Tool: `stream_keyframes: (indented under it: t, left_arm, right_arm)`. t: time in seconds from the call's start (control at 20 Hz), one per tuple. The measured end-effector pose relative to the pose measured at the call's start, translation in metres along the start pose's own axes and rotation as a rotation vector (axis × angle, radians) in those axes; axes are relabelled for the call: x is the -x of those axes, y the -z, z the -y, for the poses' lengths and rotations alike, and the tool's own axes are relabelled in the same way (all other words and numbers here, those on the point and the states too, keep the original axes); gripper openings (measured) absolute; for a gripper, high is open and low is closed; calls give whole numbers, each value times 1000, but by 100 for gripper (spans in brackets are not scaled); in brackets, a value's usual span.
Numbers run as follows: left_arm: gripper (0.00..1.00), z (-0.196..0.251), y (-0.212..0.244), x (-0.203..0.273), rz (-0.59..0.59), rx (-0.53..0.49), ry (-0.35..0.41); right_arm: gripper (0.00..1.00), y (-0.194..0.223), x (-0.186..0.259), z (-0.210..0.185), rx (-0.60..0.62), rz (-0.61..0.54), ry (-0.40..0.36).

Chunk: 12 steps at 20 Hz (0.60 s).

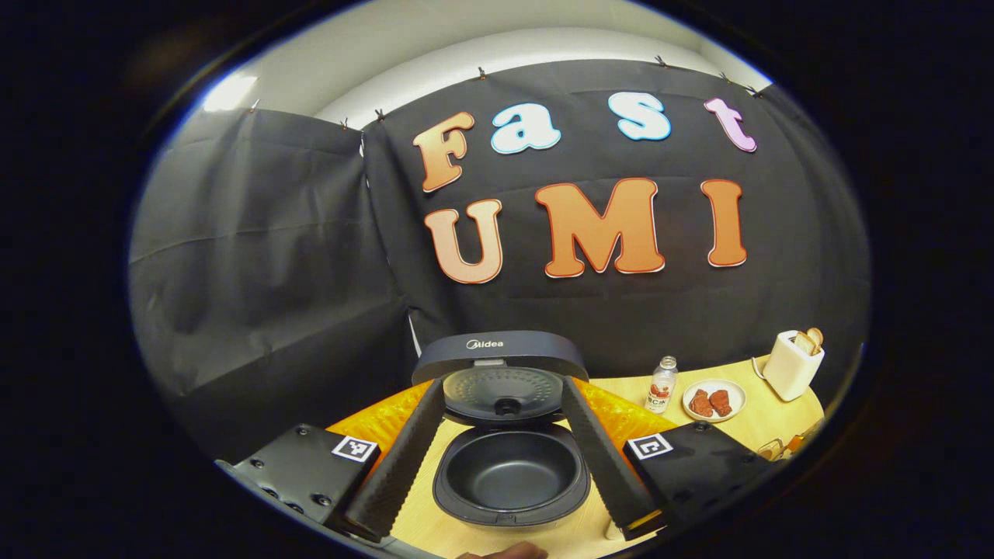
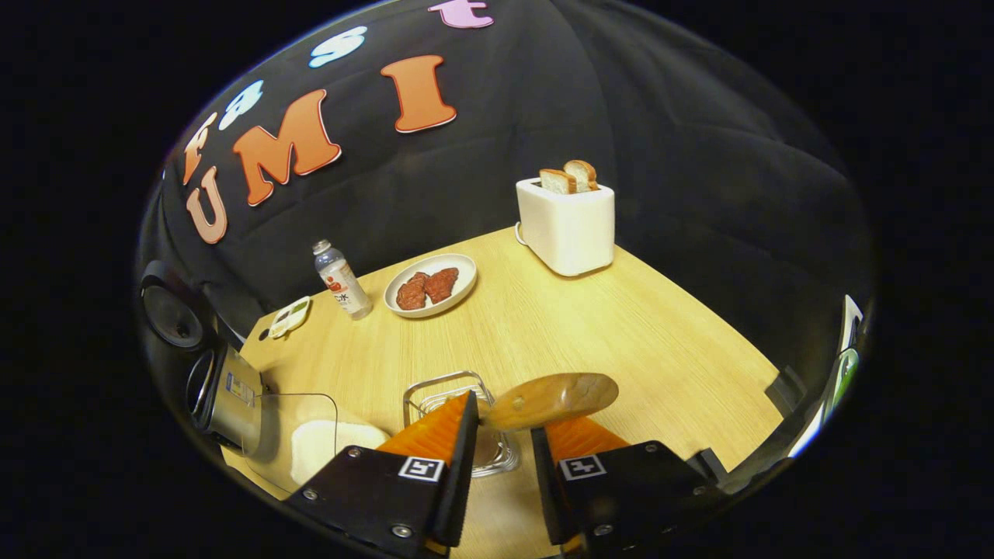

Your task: Close the left gripper, press the button to open the rice cooker; take a wooden spoon from the chopstick holder with the right hand, scoop a spoonful of rice and pour it into the rice cooker, then put the wooden spoon back into the chopstick holder.

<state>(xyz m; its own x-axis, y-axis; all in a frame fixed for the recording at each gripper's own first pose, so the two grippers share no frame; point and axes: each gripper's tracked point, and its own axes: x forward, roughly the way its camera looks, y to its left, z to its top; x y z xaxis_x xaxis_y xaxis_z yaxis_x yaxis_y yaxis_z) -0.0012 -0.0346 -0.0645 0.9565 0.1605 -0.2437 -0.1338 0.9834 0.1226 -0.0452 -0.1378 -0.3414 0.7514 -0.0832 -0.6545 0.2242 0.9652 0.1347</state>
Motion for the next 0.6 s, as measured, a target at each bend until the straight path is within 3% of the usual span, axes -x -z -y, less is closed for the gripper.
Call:
stream_keyframes:
  t: [0.05,0.1,0.25,0.5,0.6]
  left_arm:
    - [96,-2,0,0,1,1,-5]
    - [96,-3,1,0,3,2,-7]
    - [96,-6,4,0,5,1,-10]
    - [96,-15,3,2,38,9,-13]
    - [96,-8,3,2,39,8,27]
  right_arm:
    - [28,-4,-3,-4,-6,7,-17]
    - [28,-7,-6,-9,-13,11,-29]
    - [14,-10,-13,-18,-21,23,-34]
    - [9,-11,-9,-18,-39,-5,-25]
    - [9,-22,-1,-17,-60,11,-10]
